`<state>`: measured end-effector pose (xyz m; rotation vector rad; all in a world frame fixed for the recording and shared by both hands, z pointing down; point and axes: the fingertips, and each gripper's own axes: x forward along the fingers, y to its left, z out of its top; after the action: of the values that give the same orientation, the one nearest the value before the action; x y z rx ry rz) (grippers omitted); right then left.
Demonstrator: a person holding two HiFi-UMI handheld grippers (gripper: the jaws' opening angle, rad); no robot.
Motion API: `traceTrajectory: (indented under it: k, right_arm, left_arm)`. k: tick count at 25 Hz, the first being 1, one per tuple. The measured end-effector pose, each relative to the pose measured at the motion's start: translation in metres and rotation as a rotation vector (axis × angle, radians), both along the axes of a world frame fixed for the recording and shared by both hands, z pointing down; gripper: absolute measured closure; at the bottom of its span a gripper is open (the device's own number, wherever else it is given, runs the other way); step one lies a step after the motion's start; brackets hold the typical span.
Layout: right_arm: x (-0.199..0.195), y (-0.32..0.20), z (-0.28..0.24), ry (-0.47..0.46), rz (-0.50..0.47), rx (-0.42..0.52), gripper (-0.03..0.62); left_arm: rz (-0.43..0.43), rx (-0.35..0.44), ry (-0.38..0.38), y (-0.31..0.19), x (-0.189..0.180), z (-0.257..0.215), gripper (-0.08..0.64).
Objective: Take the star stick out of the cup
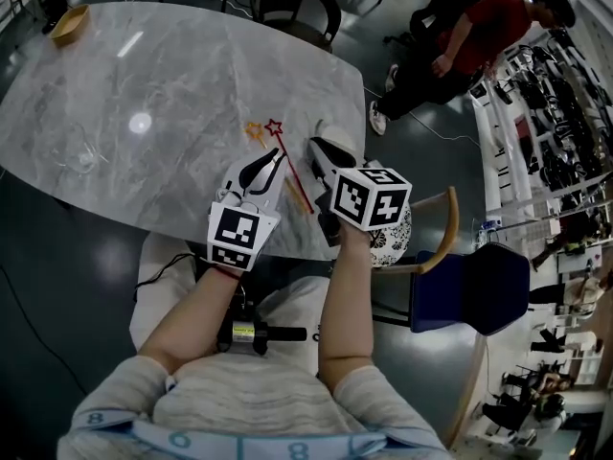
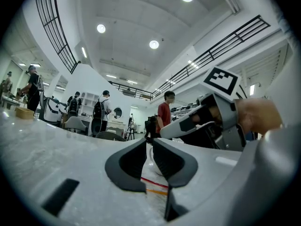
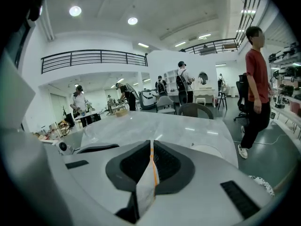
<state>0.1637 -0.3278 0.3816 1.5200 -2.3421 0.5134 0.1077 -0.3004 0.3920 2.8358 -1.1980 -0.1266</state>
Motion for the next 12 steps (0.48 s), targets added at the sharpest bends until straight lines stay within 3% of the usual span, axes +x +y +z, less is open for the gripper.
traceTrajectory:
  k: [6, 12]
  right_arm:
    - [-0.007, 0.016, -0.006, -0.019, 0.046, 0.089, 0.574]
    - [-0.022, 0.031, -0.008, -0.066, 0.118, 0.246, 0.574]
  left_arm:
    - [-0.004, 0.002, 0.005, 0.000, -0.003, 0.000, 0.523]
    - [-0.009, 0.001, 0.011, -0.002, -0.006, -0.001, 0.523]
